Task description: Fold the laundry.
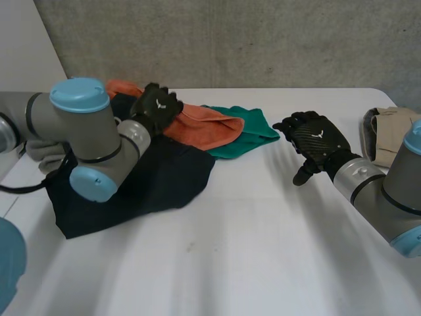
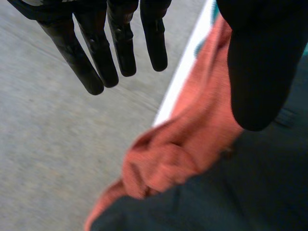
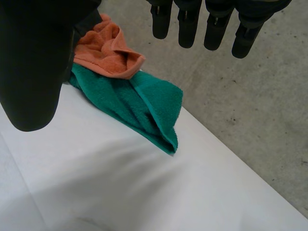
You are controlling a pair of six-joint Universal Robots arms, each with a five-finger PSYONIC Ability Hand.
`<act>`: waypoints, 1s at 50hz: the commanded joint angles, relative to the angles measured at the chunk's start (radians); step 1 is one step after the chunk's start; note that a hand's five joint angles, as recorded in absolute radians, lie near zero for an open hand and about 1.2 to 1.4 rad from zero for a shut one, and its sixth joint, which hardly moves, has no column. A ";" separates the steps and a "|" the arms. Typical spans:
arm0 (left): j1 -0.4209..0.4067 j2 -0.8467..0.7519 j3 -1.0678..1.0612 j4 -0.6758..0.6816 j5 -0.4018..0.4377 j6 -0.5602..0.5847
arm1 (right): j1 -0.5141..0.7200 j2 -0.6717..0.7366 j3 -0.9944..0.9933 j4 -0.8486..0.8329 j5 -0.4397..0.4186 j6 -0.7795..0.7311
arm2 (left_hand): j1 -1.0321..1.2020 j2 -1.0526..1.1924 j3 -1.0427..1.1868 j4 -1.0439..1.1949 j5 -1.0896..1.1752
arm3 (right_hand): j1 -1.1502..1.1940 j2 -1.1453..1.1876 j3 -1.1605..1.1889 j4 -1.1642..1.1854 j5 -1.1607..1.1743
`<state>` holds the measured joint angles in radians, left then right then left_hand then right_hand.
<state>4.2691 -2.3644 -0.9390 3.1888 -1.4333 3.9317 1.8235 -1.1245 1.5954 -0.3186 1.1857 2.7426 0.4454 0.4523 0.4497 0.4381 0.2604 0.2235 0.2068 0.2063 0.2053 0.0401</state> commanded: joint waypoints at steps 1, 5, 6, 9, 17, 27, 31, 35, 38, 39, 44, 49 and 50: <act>0.017 0.062 -0.136 -0.102 0.025 0.017 | 0.000 0.005 -0.006 0.000 0.002 -0.010 | -0.109 -0.116 -0.113 -0.101 -0.098 | -0.049 -0.032 -0.032 -0.031 -0.040; 0.029 0.048 -0.153 -0.118 0.051 0.023 | 0.013 0.028 -0.015 0.026 0.005 -0.032 | -0.144 -0.151 -0.148 -0.136 -0.133 | -0.049 -0.032 -0.032 -0.031 -0.040; 0.031 0.040 -0.150 -0.118 0.056 0.026 | 0.017 0.032 -0.018 0.032 0.006 -0.037 | -0.147 -0.154 -0.151 -0.139 -0.136 | -0.049 -0.032 -0.032 -0.031 -0.040; 0.047 0.005 -0.121 -0.122 0.059 0.040 | 0.025 0.040 -0.020 0.050 0.008 -0.058 | -0.153 -0.160 -0.157 -0.145 -0.142 | -0.049 -0.032 -0.032 -0.031 -0.040; 0.041 -0.099 -0.021 -0.224 0.097 0.047 | 0.023 0.043 -0.014 0.053 0.026 -0.070 | -0.109 -0.116 -0.113 -0.102 -0.099 | -0.049 -0.032 -0.032 -0.031 -0.040; 0.089 -0.043 0.141 -0.164 -0.062 -0.034 | 0.025 0.035 -0.012 0.052 0.028 -0.073 | 0.951 0.944 0.947 0.958 0.961 | -0.049 -0.032 -0.032 -0.031 -0.040; 0.161 -0.004 0.248 -0.044 -0.153 -0.120 | 0.033 0.029 -0.009 0.052 0.028 -0.075 | 0.951 0.944 0.947 0.958 0.961 | -0.049 -0.032 -0.032 -0.031 -0.040; 0.233 -0.019 0.400 -0.021 -0.199 -0.170 | 0.051 0.029 -0.008 0.052 0.028 -0.084 | 0.951 0.944 0.947 0.958 0.961 | -0.049 -0.032 -0.032 -0.031 -0.040; 0.293 -0.088 0.549 -0.049 -0.263 -0.163 | 0.066 0.031 -0.009 0.052 0.029 -0.096 | 0.951 0.944 0.947 0.958 0.961 | -0.049 -0.032 -0.032 -0.031 -0.040; 0.304 -0.110 0.587 -0.059 -0.279 -0.155 | 0.069 0.032 -0.012 0.052 0.031 -0.098 | 0.951 0.944 0.947 0.958 0.961 | -0.049 -0.032 -0.032 -0.031 -0.040; 0.331 -0.245 0.762 -0.139 -0.322 -0.098 | 0.089 0.034 -0.026 0.047 0.045 -0.101 | 0.951 0.944 0.947 0.958 0.961 | -0.049 -0.032 -0.032 -0.031 -0.040; 0.311 -0.271 0.714 -0.205 -0.259 -0.081 | 0.103 0.048 -0.052 0.047 0.078 -0.098 | 0.951 0.944 0.947 0.958 0.961 | -0.049 -0.032 -0.032 -0.031 -0.040; 0.308 -0.262 0.688 -0.205 -0.250 -0.083 | 0.105 0.049 -0.060 0.047 0.083 -0.098 | 0.820 0.813 0.816 0.828 0.831 | -0.049 -0.032 -0.032 -0.031 -0.040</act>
<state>4.5983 -2.6047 -0.1937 3.0431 -1.7380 3.8292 1.9151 -1.0874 1.5660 -0.2708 1.2371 2.6418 1.1502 1.1949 1.1827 1.1946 0.9894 0.2235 0.2067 0.2053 0.2027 0.0401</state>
